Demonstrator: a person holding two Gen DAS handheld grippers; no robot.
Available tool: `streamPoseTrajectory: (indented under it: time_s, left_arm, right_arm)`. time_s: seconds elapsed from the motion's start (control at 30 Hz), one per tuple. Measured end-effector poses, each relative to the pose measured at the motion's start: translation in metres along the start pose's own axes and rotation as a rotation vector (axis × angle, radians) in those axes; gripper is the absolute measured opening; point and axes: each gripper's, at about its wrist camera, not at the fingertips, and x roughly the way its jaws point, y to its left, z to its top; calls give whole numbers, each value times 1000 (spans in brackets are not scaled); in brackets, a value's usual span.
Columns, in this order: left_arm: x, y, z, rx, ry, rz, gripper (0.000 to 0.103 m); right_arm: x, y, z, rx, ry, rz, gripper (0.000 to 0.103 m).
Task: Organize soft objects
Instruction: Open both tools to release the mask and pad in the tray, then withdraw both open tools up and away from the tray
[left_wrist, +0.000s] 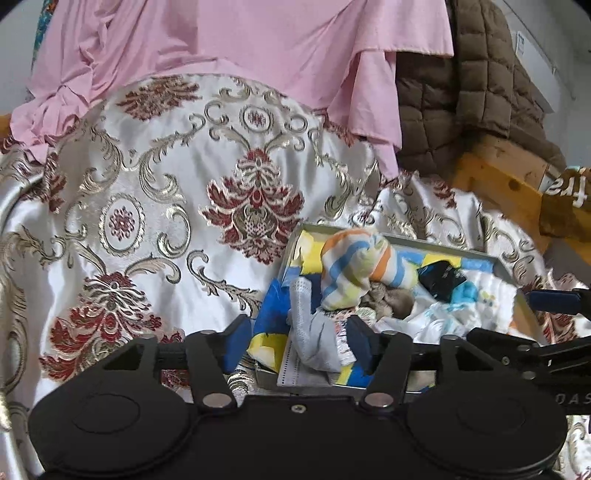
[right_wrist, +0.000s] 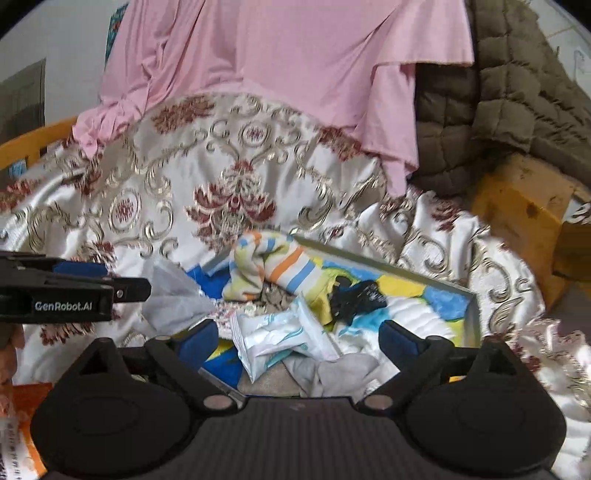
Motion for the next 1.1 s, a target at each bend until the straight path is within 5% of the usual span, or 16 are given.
streamPoseTrajectory:
  time_s: [0.3,0.67,1.1]
  left_arm:
    - [-66,-6,-2,-36,-90,-14,84]
    - [-136,-29,-12,-45,-202,-34,93]
    - [-159,-66,-12,-44,-277,-41,98]
  right_arm:
    - [-73,-11,0,66,-130,-28,102]
    - [-142,-33,-17,210,-241,-71,103]
    - [-172,-62,-35,296,-301,-122,103]
